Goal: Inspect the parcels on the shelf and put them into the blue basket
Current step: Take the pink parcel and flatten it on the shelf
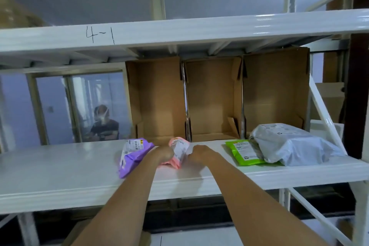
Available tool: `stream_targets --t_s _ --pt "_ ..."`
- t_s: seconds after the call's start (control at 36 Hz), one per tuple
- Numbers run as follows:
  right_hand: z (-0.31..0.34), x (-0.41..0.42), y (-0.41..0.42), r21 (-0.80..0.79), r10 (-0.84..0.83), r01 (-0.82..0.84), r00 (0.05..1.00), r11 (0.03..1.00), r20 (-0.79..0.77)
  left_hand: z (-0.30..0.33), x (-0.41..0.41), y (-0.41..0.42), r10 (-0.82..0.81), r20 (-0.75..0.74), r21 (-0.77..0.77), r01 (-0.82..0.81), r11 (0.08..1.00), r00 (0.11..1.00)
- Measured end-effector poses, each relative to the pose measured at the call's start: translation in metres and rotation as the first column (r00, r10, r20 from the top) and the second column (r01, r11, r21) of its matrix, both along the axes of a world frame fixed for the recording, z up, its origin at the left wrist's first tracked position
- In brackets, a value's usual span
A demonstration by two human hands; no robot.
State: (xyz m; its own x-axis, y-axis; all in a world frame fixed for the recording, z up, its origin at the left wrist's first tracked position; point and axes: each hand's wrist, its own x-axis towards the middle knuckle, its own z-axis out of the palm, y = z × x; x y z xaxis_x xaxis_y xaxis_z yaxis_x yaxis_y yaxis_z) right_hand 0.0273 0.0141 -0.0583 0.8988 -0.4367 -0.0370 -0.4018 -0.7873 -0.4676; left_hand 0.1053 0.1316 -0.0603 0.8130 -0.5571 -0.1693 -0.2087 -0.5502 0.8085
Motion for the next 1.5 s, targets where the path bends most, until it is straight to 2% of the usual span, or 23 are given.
stream_targets --t_s 0.19,0.36,0.44,0.5,0.56,0.64,0.75,0.81,0.89,1.0,1.17,1.28,1.36,1.42,1.5 --pt "-0.005 0.005 0.001 -0.041 0.008 -0.007 1.000 0.999 0.027 0.000 0.008 -0.001 -0.029 0.117 0.128 0.014 0.992 0.993" --pt "-0.005 -0.005 -0.005 0.005 -0.077 0.077 0.990 0.997 0.115 0.001 -0.012 -0.017 -0.006 0.164 0.071 -0.005 0.997 0.986" --pt "0.002 -0.015 -0.009 0.083 -0.108 0.099 0.987 0.992 0.117 0.003 -0.019 -0.020 0.033 0.024 -0.065 -0.031 0.997 0.999" --pt "0.006 -0.017 -0.015 0.190 -0.155 0.126 0.977 0.974 0.146 0.006 -0.022 -0.021 0.043 -0.124 -0.119 -0.058 0.991 0.991" --pt "0.007 -0.020 -0.019 0.298 -0.175 0.119 0.970 0.947 0.169 0.006 -0.021 -0.023 0.052 -0.198 -0.144 -0.082 0.986 0.979" --pt "0.009 -0.025 -0.024 0.445 -0.150 0.063 0.975 0.893 0.163 0.009 -0.024 -0.024 0.027 -0.171 -0.137 -0.051 0.989 0.985" --pt "0.009 -0.038 -0.022 0.509 -0.099 0.020 0.987 0.860 0.129 0.010 -0.036 -0.022 -0.011 -0.062 -0.026 0.010 1.000 0.998" --pt "0.005 -0.040 -0.021 0.444 -0.124 0.055 0.984 0.894 0.129 0.006 -0.039 -0.021 -0.013 -0.039 0.013 0.013 1.000 0.999" --pt "0.000 -0.039 -0.021 0.346 -0.096 0.045 0.987 0.937 0.132 -0.007 -0.030 -0.022 0.033 0.080 0.028 -0.035 0.999 0.996" --pt "-0.008 -0.037 -0.028 -0.032 -0.102 0.108 0.984 0.994 0.149 -0.018 -0.027 -0.022 0.080 0.173 -0.001 -0.081 0.997 0.982" --pt "-0.017 -0.036 -0.031 -0.350 -0.055 0.118 0.981 0.929 0.184 -0.025 -0.028 -0.026 0.154 0.231 -0.013 -0.155 0.988 0.961" --pt "-0.015 -0.040 -0.031 -0.471 -0.027 0.098 0.988 0.877 0.155 -0.027 -0.030 -0.023 0.166 0.432 0.065 -0.214 0.975 0.887" --pt "-0.015 -0.042 -0.031 -0.600 -0.022 0.089 0.993 0.795 0.119 -0.023 -0.039 -0.023 0.088 0.628 0.153 -0.233 0.960 0.773" --pt "-0.014 -0.046 -0.029 -0.661 -0.002 0.069 0.995 0.747 0.102 -0.019 -0.044 -0.023 0.008 0.705 0.222 -0.232 0.947 0.709" --pt "-0.016 -0.049 -0.024 -0.690 0.011 0.034 0.998 0.723 0.060 -0.015 -0.049 -0.023 -0.055 0.696 0.283 -0.202 0.938 0.716"
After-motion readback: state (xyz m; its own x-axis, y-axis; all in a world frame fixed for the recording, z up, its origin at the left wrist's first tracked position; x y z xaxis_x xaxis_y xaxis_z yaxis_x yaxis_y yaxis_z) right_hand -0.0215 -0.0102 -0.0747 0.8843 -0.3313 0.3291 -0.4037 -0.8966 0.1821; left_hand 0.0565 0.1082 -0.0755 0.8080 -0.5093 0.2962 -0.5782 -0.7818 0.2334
